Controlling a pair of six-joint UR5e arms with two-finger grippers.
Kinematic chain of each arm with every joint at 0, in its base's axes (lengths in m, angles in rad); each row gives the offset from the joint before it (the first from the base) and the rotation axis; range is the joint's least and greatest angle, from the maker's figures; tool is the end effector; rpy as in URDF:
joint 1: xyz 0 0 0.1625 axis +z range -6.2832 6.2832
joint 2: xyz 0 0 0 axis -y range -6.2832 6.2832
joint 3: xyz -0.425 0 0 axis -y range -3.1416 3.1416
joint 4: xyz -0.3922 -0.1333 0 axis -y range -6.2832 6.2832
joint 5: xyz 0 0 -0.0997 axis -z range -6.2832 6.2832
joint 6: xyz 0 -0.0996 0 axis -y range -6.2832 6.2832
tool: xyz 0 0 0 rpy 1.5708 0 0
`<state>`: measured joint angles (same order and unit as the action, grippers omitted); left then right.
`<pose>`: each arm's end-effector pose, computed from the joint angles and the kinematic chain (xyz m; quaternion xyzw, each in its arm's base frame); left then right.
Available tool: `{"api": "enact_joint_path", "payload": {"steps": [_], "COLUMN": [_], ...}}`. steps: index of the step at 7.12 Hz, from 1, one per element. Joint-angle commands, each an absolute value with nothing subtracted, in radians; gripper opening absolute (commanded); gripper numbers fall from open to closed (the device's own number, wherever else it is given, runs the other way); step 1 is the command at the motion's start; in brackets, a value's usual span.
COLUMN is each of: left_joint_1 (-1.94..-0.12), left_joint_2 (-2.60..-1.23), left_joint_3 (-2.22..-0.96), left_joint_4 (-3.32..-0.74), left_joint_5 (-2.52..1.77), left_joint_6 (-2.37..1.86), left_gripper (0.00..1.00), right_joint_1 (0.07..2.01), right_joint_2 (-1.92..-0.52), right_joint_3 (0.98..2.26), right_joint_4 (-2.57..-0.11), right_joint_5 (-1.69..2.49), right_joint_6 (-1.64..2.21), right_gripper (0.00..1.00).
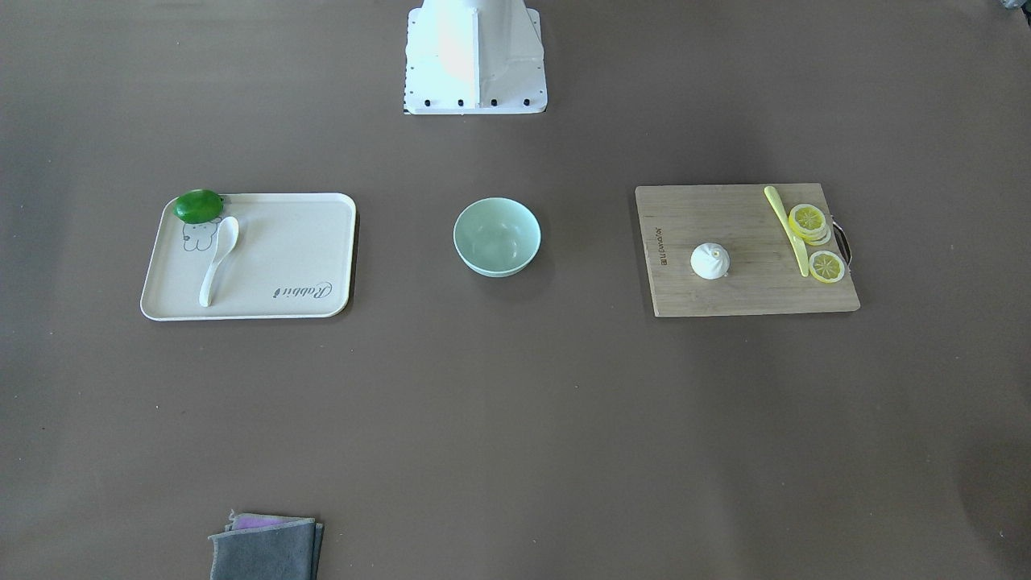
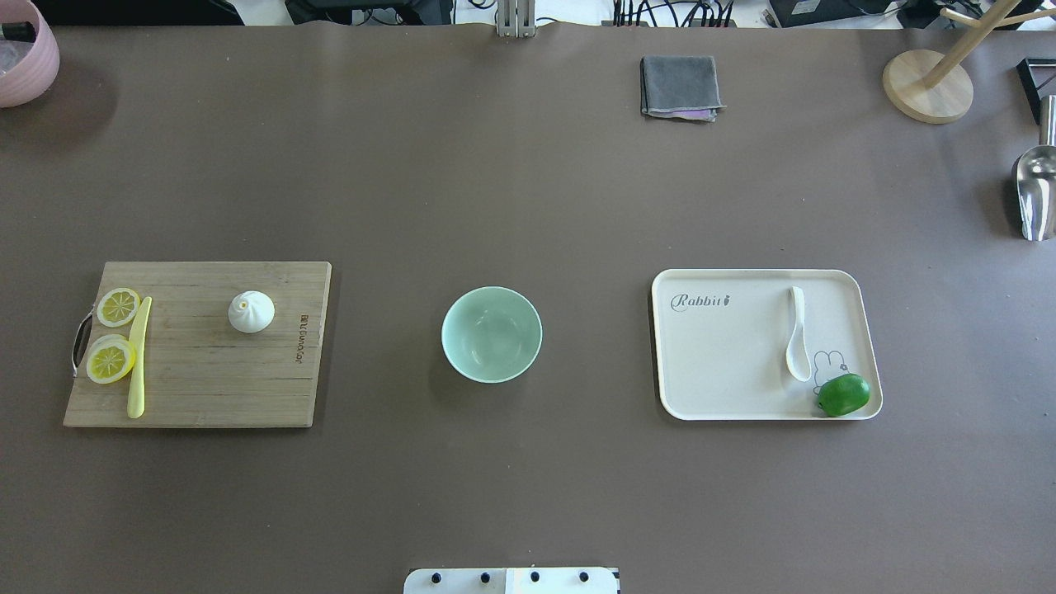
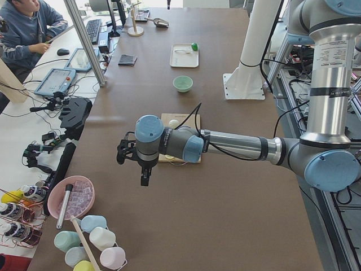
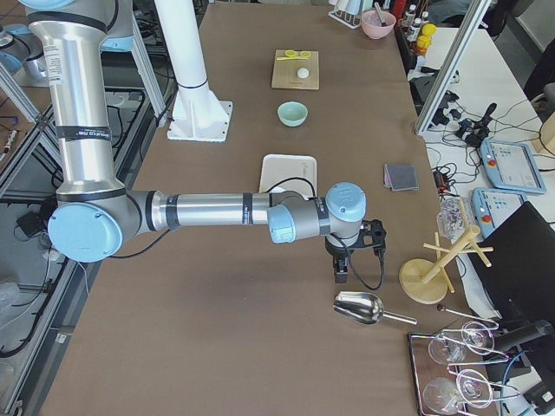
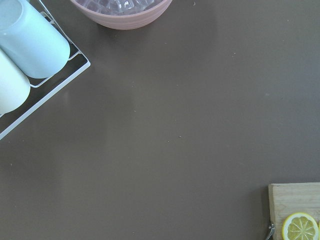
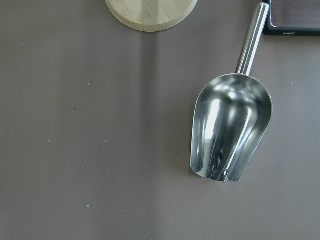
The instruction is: Put spoon and bun in bowl
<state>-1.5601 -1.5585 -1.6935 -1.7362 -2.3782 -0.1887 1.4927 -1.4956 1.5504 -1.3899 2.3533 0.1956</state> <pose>-0.0560 -0.4999 0.5834 0.0871 0.3997 -0.0272 0.9121 0.0210 -0.5403 0.6102 0.0560 -0.3900 0.0091 0.9191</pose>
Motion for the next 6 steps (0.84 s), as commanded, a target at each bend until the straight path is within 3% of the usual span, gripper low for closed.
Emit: {"api": "enact_joint_path", "payload": {"steps": [1,6], "left_joint_1": [-1.560,-1.559], "left_joint_2": [-1.554,-1.545], "left_joint_3": [-1.694,-1.690], "left_joint_4": [-1.736,-1.735], "left_joint_5": [-2.384,-2.382], "left_joint_6": [-0.189,-0.181], "left_gripper": [0.98,0.98], "right_joint_1": [1.493,1.491], "right_joint_2": [-1.496,-1.496], "right_joint_3": [1.552,1.549], "right_joint_4": [-1.390,-1.349], "right_joint_5": [2.353,2.350], "right_joint_6": [0.196,0.192], "right_gripper": [1.00,1.00]}}
